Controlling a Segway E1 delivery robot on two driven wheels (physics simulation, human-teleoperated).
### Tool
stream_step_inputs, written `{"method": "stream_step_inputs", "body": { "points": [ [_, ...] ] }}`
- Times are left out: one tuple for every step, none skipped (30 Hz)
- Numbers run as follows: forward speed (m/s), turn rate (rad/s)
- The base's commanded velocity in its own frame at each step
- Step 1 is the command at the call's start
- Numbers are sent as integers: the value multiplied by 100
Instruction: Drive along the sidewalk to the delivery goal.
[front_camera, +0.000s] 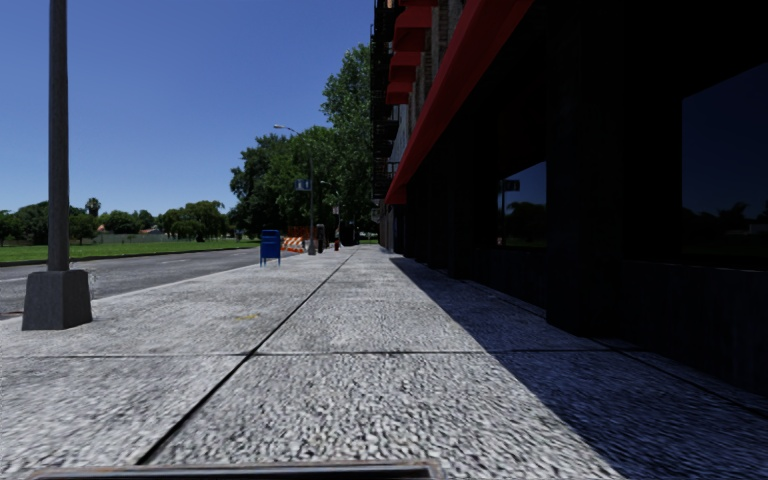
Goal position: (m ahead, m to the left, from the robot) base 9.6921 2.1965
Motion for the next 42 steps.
{"method": "stream_step_inputs", "body": {
  "points": [
    [200, 0],
    [200, 0],
    [200, 0],
    [200, 0],
    [200, 0],
    [200, 0],
    [200, 0],
    [200, 0],
    [200, 0],
    [200, 0],
    [200, 0],
    [200, 0],
    [200, 0],
    [200, 0],
    [200, 0],
    [200, 0],
    [200, 0],
    [200, 0],
    [200, 0],
    [200, 0],
    [200, 0],
    [200, 0],
    [200, 0],
    [200, 0],
    [200, 5],
    [200, 55],
    [200, 76],
    [200, 76],
    [200, 83],
    [200, 76],
    [200, 5],
    [200, 1],
    [200, 0],
    [200, 0],
    [200, 0],
    [200, 0],
    [200, 0],
    [200, 0],
    [200, 0],
    [200, 0],
    [200, 0],
    [200, 0]
  ]
}}
